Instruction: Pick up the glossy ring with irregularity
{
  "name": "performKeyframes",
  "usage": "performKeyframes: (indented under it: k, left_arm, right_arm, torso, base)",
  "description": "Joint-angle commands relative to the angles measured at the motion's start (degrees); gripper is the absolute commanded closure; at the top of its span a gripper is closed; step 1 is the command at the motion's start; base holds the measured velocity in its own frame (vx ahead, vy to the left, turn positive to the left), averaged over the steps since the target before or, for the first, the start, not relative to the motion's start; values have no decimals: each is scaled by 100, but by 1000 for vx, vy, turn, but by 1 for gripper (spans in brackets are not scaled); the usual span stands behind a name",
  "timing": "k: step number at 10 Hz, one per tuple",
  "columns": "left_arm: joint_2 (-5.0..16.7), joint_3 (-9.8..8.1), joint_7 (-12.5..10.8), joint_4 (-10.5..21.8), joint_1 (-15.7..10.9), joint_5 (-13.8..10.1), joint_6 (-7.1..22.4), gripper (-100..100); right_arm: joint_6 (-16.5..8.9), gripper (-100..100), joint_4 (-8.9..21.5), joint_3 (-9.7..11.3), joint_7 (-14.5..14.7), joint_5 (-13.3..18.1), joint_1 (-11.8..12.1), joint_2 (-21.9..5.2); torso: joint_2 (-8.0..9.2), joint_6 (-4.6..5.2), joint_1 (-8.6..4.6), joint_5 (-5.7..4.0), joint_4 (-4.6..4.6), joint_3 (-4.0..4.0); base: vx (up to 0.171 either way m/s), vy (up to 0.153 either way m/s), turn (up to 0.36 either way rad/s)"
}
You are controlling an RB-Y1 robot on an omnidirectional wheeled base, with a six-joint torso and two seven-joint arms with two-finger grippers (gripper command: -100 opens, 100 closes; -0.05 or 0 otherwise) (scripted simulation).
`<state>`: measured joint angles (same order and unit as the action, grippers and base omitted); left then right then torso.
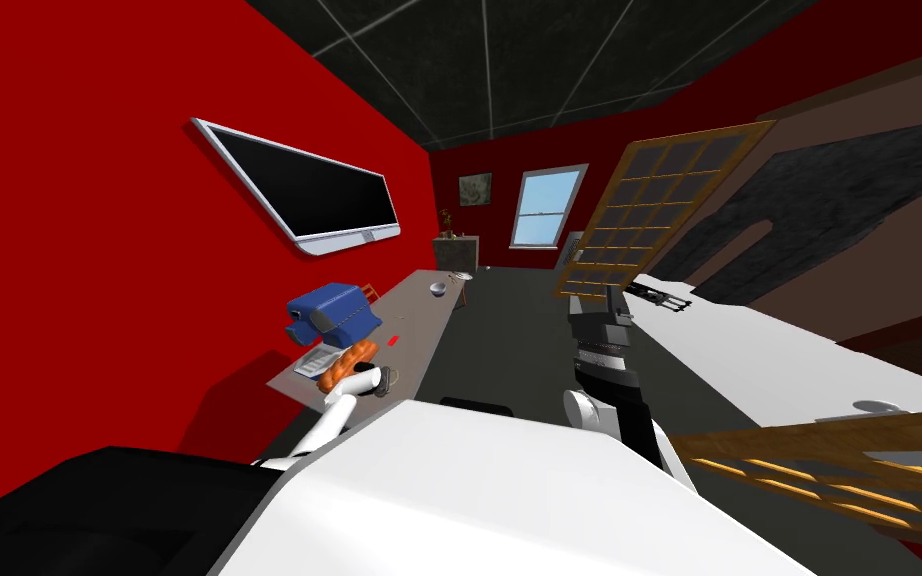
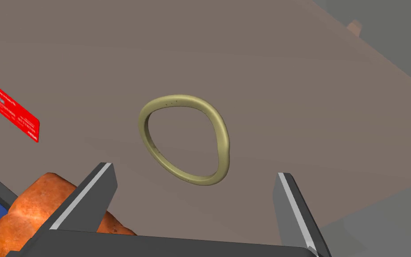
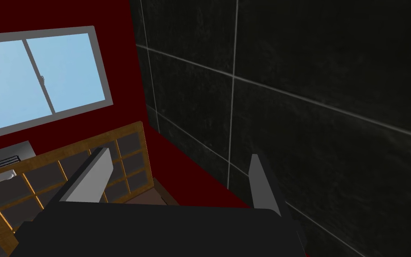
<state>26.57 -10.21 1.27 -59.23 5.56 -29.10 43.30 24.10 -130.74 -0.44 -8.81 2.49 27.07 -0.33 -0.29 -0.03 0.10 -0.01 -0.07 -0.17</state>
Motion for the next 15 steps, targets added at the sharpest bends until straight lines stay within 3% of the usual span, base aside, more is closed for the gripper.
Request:
performKeyframes:
  k: [1, 6, 10, 11, 12, 15]
  left_arm:
    - [6, -7, -47, 233, -66, 0, 87, -100]
    - [69, -50, -232, 874, -252, -13, 485, -100]
    - [75, -53, -263, 1053, -307, -20, 565, -100]
    - [74, -51, -262, 1080, -315, -20, 561, 0]
    - [49, -102, -406, 1292, -435, 49, 481, -100]
    - [-24, -255, -837, 1899, -796, 257, 240, -100]
  right_arm:
    - [0, 0, 0, 0, 0, 0, 0, 0]
    - [0, 0, 0, 0, 0, 0, 0, 0]
    - [0, 0, 0, 0, 0, 0, -1, 0]
    - [0, 0, 0, 0, 0, 0, -1, 0]
    - [0, 0, 0, 0, 0, 0, -1, 0]
    - [-1, 0, 1, 0, 0, 0, -4, 0]
  torso:
    - [0, 0, 0, 0, 0, 0]
    - [13, 0, -4, 0, 2, 7]
    - [19, 0, 0, 1, 3, 10]
    - [25, -1, -5, 0, 5, 14]
    - [31, -1, -9, -1, 6, 17]
    - [94, 4, 21, 6, 19, 52]
  base:
    - [78, 29, -13]
    - [62, 20, -25]
    - [36, 25, -14]
    - [0, 0, 0]
    - [-43, 35, -257]
    - [-166, 88, -343]
